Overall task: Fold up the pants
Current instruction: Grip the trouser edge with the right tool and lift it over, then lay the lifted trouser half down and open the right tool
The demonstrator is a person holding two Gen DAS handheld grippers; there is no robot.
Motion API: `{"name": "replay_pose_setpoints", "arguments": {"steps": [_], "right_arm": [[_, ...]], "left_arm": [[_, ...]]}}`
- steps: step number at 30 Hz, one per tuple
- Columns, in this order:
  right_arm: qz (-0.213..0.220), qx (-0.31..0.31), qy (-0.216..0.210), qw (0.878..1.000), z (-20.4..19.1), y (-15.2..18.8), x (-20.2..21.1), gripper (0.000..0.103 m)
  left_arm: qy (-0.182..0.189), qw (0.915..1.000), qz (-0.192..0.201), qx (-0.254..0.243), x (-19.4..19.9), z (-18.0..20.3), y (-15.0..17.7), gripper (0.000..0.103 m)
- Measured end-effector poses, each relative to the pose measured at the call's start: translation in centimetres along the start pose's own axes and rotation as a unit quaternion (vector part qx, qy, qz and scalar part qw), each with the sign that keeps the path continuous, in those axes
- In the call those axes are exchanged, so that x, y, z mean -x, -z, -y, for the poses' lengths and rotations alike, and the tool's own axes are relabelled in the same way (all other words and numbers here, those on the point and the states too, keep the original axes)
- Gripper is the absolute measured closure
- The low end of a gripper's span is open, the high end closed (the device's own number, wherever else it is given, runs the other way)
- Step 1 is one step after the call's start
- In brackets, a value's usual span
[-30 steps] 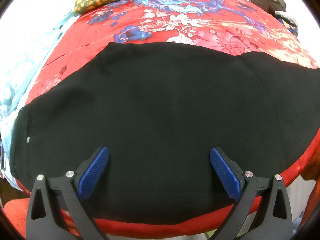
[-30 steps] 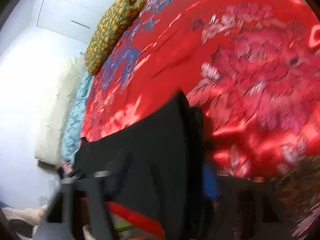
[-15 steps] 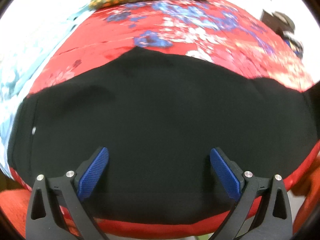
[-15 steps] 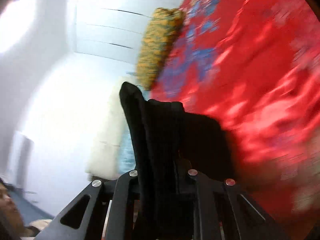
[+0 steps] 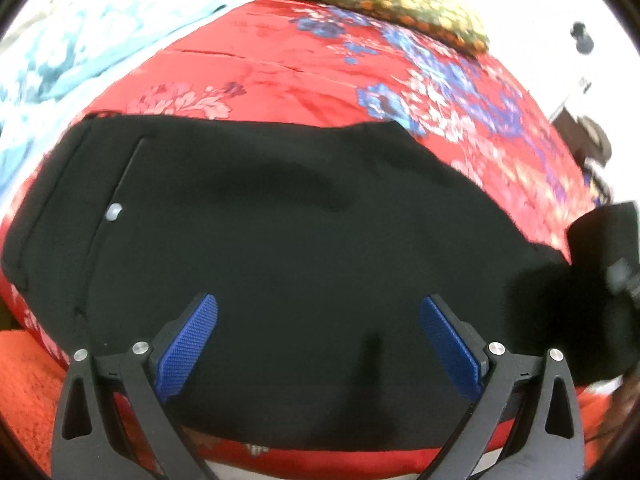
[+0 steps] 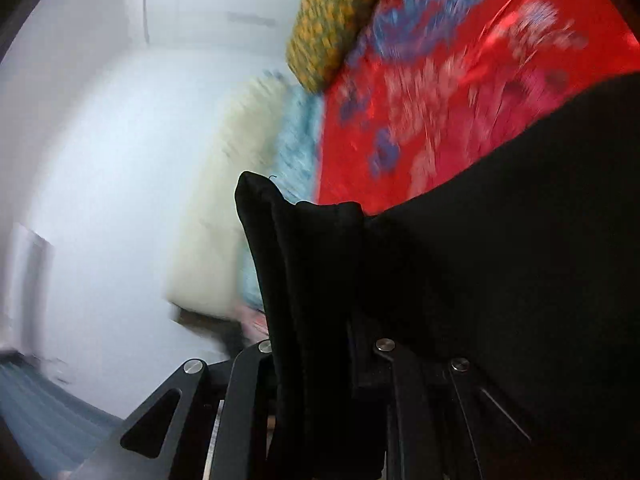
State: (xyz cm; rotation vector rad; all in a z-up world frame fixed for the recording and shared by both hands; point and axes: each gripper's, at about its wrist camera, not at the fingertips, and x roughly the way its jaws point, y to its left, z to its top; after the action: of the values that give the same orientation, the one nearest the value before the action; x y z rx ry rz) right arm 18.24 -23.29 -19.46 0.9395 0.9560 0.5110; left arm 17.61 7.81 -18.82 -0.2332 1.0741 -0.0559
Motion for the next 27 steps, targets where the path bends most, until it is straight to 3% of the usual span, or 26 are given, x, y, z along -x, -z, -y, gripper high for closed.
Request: {"name": "replay_pose_setpoints", "arguments": {"steps": [3, 5, 6, 8, 9, 10, 11, 15, 19, 22, 25, 27], "right_arm": [[-0.020, 0.023, 0.061, 0.998, -0.6, 1.1, -4.5, 0.087], [-0.019, 0.017, 0.079, 0.997, -0.6, 1.4, -6.7, 0.087], [-0.020, 0.021, 0.090, 0.996, -0.9, 1.7, -7.8, 0.082], [-0.036, 0.043, 0.123, 0.991, -2.0, 2.1, -9.7, 0.063], [-0.050, 0.053, 0.130, 0.989, -2.4, 2.0, -10.0, 0.045], [-0.068, 0.068, 0.123, 0.988, -3.2, 2.2, -10.1, 0.036], [-0.077, 0.082, 0.115, 0.987, -4.0, 2.2, -9.9, 0.034], [-0.067, 0.161, 0.102, 0.979, -7.0, 1.5, -5.4, 0.025], [-0.004, 0.240, 0.207, 0.948, -7.0, 2.6, 2.9, 0.020], [0.028, 0.259, 0.282, 0.923, -5.1, 4.8, 7.0, 0.019], [0.055, 0.239, 0.311, 0.918, -2.8, 6.5, 9.2, 0.020], [0.061, 0.241, 0.324, 0.913, -2.8, 7.5, 10.3, 0.020]], "left_arm": [[0.003, 0.9999, 0.004, 0.009, 0.1, -0.5, -0.3, 0.001], [0.002, 0.9999, 0.004, 0.011, 0.0, -0.5, -0.3, 0.001], [0.002, 0.9999, 0.003, 0.012, 0.0, -0.5, -0.3, 0.001], [0.003, 0.9999, 0.002, 0.014, 0.0, -0.7, -0.3, 0.001], [0.003, 0.9999, 0.003, 0.015, 0.1, -0.7, -0.2, 0.001], [0.004, 0.9998, 0.006, 0.019, 0.3, -0.9, -0.3, 0.001], [0.006, 0.9997, 0.008, 0.022, 0.5, -1.0, -0.3, 0.001], [0.006, 0.9994, 0.022, 0.026, 1.1, -1.2, -0.4, 0.001], [0.027, 0.9979, 0.059, -0.008, 2.9, 0.6, -0.1, 0.003], [0.074, 0.9923, 0.067, -0.073, 3.8, 3.9, 0.6, 0.005], [0.065, 0.9893, 0.038, -0.125, 2.2, 6.4, 1.5, 0.023], [0.042, 0.9877, 0.003, -0.150, 0.1, 7.6, 2.1, 0.058]]}}
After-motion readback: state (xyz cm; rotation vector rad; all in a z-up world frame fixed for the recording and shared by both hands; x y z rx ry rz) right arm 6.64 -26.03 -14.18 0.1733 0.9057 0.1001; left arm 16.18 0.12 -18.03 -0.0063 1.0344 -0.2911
